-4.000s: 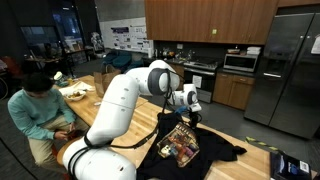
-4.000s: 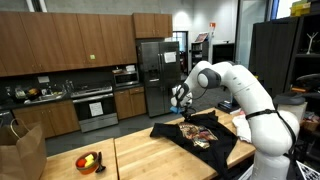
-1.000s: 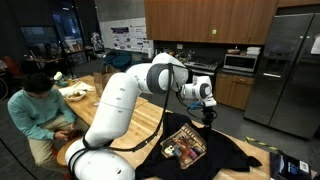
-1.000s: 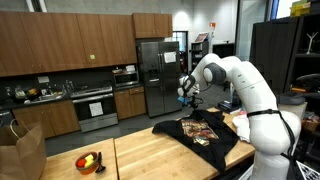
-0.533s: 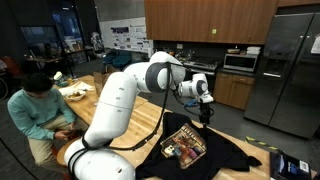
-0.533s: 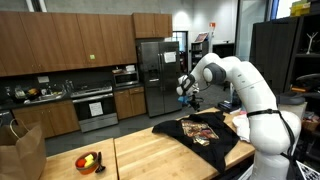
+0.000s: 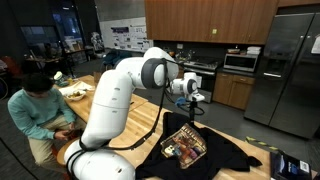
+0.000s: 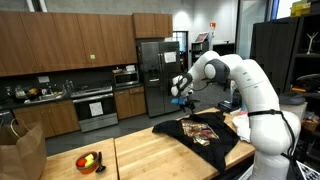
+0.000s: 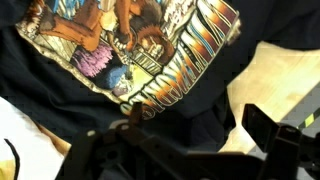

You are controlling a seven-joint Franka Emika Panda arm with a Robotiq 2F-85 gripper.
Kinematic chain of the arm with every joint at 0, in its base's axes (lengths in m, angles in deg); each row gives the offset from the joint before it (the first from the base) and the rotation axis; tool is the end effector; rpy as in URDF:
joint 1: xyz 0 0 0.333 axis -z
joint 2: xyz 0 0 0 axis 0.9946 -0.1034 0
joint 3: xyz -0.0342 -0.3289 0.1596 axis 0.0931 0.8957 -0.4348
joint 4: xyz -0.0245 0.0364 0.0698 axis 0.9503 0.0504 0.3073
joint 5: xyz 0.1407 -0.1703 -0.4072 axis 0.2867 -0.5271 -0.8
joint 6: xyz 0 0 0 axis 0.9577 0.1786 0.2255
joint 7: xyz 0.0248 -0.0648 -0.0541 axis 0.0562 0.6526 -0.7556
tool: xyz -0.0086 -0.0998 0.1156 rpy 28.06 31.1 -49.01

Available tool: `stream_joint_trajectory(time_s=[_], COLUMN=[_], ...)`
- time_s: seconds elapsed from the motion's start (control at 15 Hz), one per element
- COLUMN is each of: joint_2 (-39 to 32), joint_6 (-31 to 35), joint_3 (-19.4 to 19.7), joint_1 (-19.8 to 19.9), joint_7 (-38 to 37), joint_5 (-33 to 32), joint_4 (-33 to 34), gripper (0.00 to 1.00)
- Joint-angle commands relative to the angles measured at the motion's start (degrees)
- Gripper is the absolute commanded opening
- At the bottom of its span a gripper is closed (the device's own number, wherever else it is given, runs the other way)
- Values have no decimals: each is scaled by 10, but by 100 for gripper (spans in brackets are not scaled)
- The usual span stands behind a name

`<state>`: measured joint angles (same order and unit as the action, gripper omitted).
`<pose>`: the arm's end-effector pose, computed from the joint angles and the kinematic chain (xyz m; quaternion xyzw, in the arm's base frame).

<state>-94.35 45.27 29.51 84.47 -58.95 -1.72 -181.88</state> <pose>0.7211 -0.1348 0.2396 0.7586 -0.6368 0.0062 0.1377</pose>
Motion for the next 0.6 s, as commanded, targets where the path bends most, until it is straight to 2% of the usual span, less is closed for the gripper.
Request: stream_joint_trajectory(time_s=[0.0, 0.27, 0.33, 0.53], joint_2=[61, 91, 56, 56], joint_6=[-38, -102, -85, -86], joint_3=[-12, 7, 0, 0], joint_1=[5, -7, -2, -2], joint_7=[104, 162, 135, 135], joint_5=[2, -73, -44, -48], joint_4=[-69, -132, -87, -94], gripper=[100, 100, 100, 100])
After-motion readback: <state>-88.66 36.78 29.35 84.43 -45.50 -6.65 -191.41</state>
